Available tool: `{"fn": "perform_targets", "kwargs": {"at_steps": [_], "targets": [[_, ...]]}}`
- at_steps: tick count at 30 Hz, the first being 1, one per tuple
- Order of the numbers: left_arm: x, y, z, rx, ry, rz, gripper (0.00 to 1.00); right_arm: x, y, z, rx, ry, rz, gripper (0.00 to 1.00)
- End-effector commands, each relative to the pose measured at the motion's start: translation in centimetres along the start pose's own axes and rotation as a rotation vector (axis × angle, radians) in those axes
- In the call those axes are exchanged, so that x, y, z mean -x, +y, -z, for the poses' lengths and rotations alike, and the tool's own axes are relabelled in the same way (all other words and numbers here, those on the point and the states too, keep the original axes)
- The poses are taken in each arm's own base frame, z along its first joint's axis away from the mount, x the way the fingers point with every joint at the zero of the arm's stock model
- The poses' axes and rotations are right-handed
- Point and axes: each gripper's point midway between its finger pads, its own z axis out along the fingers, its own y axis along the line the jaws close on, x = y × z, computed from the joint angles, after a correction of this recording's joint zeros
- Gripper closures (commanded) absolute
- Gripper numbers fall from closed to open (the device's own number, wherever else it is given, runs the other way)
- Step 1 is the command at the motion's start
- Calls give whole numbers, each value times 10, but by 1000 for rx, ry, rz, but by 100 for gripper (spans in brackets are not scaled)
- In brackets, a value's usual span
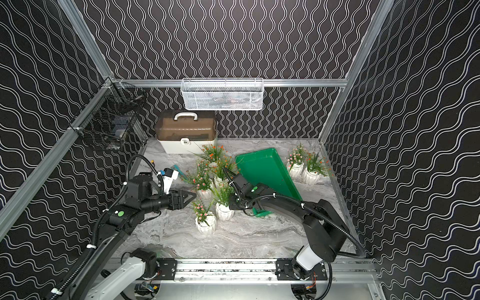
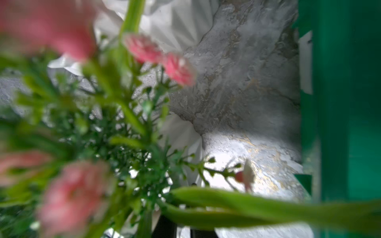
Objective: Put the potted gypsophila into the storage box
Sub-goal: Pick up the baby's breath potted plant from the center of the board, then place the baby's breath potted plant at the storage box.
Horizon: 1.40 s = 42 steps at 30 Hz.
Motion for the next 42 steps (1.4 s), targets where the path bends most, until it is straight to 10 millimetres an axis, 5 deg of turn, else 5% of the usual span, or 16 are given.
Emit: {"fn": "perform_targets", "kwargs": {"at_steps": [1, 15, 26, 32, 42], "targets": [[4, -2, 0, -12, -12, -15, 30, 6, 4, 13, 12, -37, 5, 96], [6, -2, 0, -20, -21, -12, 30, 42, -2, 93, -7, -242, 36, 94], [15, 10, 3, 54, -72, -4, 32, 102, -55, 149, -73, -404, -79, 92], [26, -12, 19, -33, -218, -139, 31, 133, -97, 149, -131, -425, -175, 90], [28, -29, 38, -91, -359, -283, 30, 177, -129, 99, -183, -346, -232, 90]]}}
